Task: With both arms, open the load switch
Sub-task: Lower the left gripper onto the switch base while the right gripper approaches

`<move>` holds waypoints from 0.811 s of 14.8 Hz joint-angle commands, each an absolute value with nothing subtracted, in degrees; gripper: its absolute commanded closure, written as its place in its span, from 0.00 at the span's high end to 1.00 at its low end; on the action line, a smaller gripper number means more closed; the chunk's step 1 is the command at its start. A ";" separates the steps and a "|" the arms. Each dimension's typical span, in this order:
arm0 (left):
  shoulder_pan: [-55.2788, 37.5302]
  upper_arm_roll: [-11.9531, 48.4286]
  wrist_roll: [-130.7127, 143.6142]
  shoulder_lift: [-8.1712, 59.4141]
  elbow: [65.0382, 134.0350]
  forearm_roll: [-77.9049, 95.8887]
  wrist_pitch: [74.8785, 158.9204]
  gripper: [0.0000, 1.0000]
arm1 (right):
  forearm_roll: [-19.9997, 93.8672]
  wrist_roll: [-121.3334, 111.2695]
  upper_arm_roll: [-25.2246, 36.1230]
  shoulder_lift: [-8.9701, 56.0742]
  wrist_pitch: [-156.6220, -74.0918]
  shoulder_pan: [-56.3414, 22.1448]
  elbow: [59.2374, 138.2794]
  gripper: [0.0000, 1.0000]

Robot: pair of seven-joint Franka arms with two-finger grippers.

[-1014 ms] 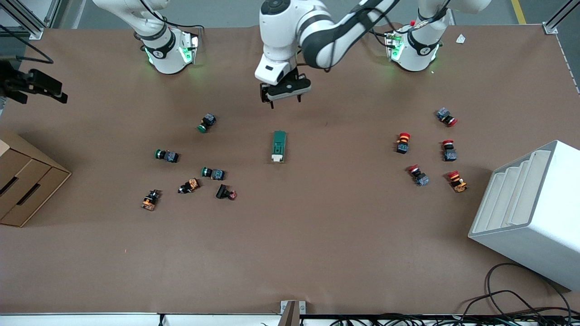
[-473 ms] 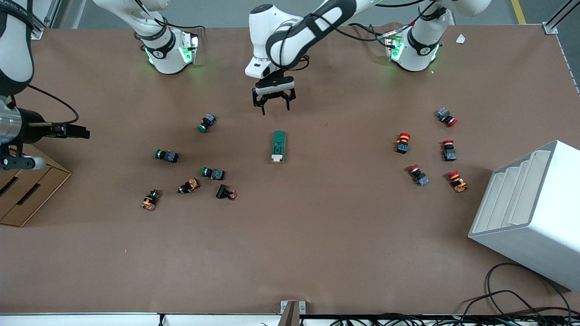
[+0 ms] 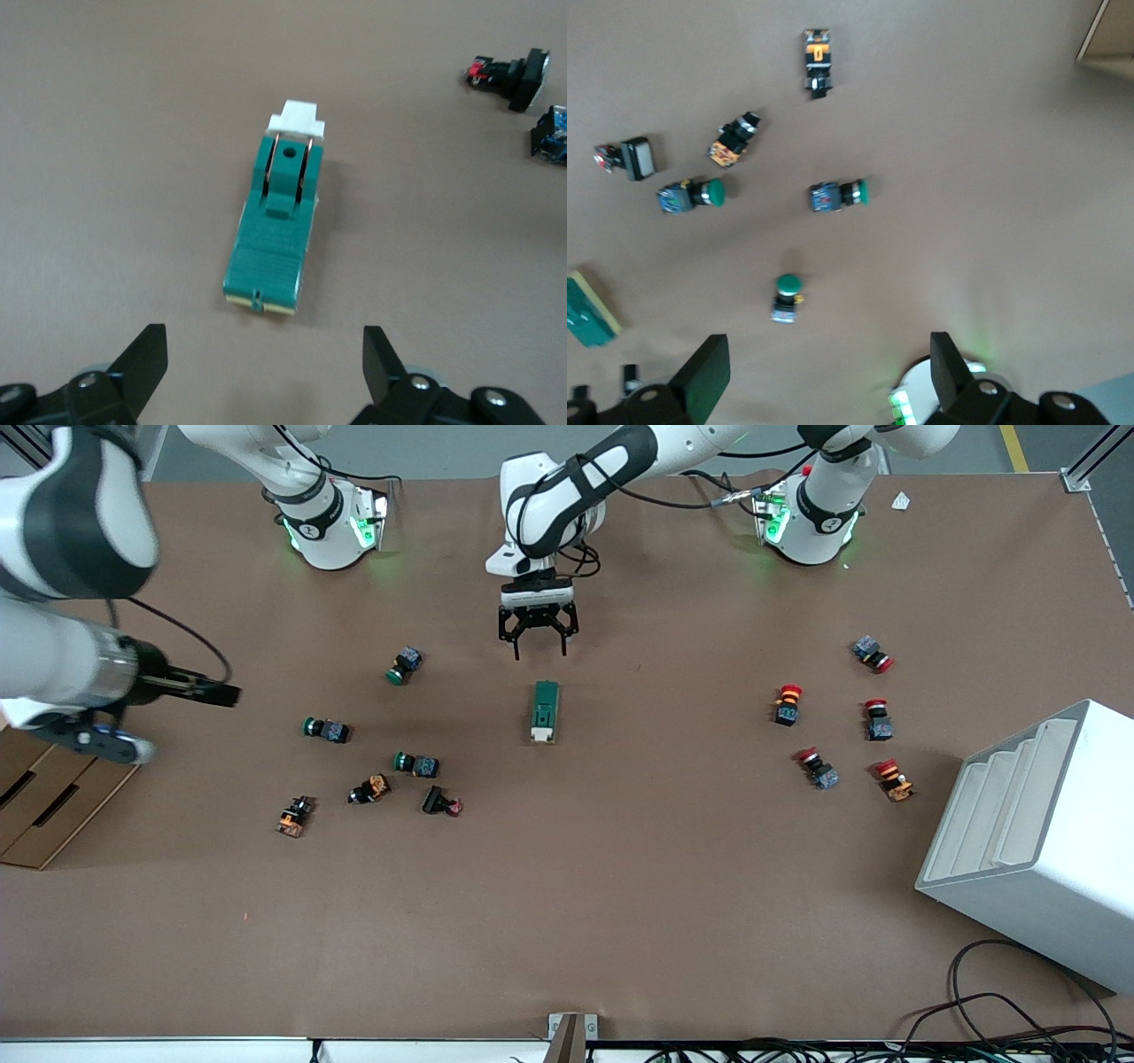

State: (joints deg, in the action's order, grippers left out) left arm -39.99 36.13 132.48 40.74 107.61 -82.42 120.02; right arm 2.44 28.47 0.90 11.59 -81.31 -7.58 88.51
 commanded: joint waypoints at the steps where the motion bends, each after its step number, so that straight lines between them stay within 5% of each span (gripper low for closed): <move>1: -40.43 35.77 133.77 41.04 110.38 -89.80 117.17 0.97 | 5.35 42.31 1.05 14.58 -84.63 -12.81 89.03 1.00; 12: -43.85 31.47 141.24 47.20 109.78 -104.68 112.32 0.97 | 10.90 86.80 0.97 29.69 -105.10 -32.07 88.33 1.00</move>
State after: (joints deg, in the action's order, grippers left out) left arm -41.81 33.20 140.40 46.94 110.63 -103.08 113.42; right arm 9.70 80.45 0.46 26.99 -102.19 -30.05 89.17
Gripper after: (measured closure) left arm 0.026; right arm 0.000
